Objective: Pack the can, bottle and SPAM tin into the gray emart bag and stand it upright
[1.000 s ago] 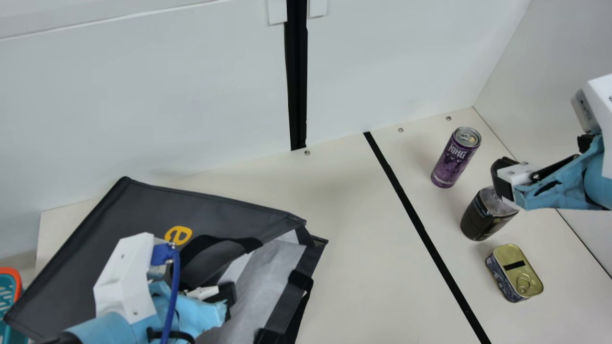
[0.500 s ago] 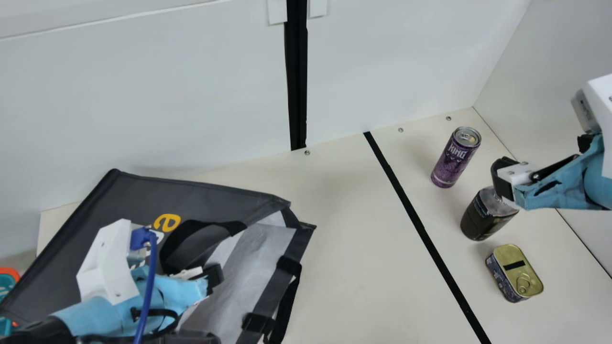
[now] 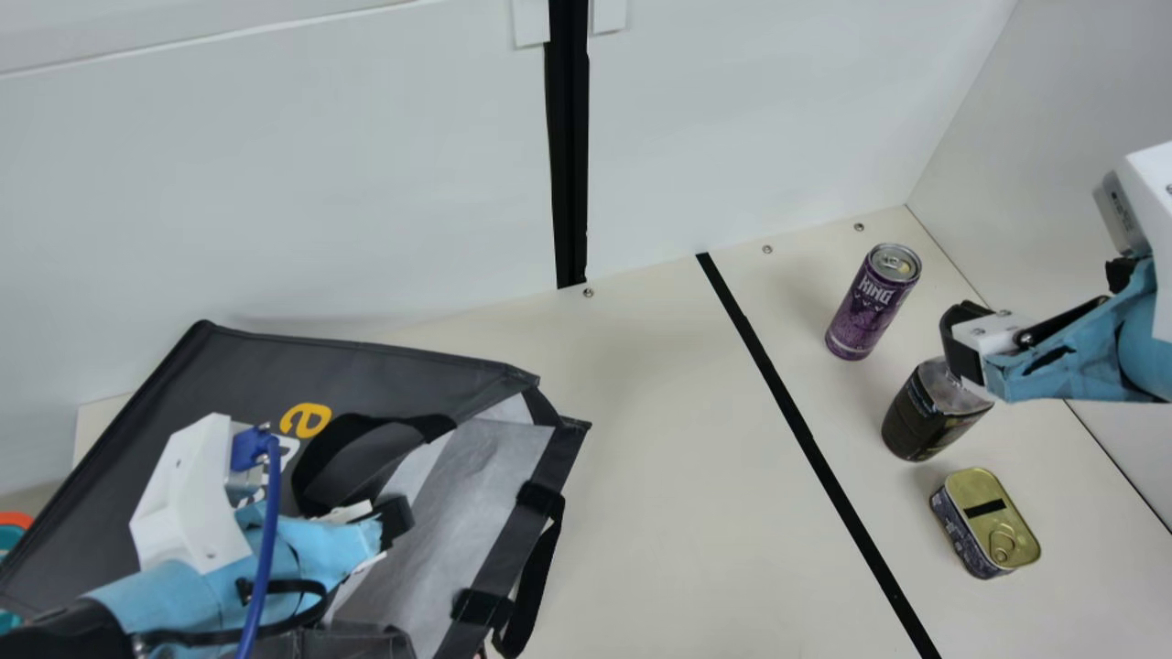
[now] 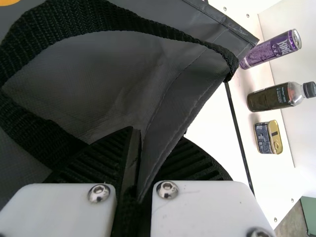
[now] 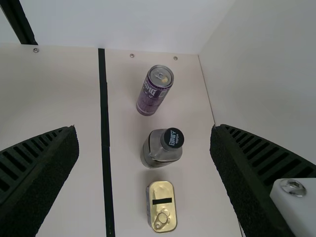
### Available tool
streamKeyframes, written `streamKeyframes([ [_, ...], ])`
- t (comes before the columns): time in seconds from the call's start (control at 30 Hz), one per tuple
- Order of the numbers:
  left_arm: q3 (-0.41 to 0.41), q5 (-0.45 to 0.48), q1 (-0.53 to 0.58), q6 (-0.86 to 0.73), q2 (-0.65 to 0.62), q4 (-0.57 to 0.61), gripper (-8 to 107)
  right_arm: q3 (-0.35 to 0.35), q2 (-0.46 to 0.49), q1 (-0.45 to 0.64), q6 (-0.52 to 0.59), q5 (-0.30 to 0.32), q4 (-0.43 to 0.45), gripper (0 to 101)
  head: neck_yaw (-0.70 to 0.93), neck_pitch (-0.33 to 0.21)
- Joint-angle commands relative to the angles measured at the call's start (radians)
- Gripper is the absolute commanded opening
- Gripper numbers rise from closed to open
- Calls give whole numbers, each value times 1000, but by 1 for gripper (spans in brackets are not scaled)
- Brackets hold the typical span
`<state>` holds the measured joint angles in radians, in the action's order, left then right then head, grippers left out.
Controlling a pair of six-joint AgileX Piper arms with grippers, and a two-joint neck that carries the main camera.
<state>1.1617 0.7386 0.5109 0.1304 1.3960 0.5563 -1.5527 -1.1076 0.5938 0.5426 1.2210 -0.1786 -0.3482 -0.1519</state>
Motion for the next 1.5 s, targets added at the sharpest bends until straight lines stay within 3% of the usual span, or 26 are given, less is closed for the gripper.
streamKeyframes([
  [0.0, 0, 0, 0, 0, 0, 0, -8, 0, 0, 0, 0, 0, 0, 95, -1, -23],
  [1.07, 0, 0, 0, 0, 0, 0, -8, 0, 0, 0, 0, 0, 0, 95, -1, -23],
  [1.23, 0, 0, 0, 0, 0, 0, -8, 2, 5, -54, -54, -11, 55, 95, -1, -23],
  [1.47, 0, 0, 0, 0, 0, 0, -8, -48, -25, -114, -133, -8, 149, 95, -1, -23],
])
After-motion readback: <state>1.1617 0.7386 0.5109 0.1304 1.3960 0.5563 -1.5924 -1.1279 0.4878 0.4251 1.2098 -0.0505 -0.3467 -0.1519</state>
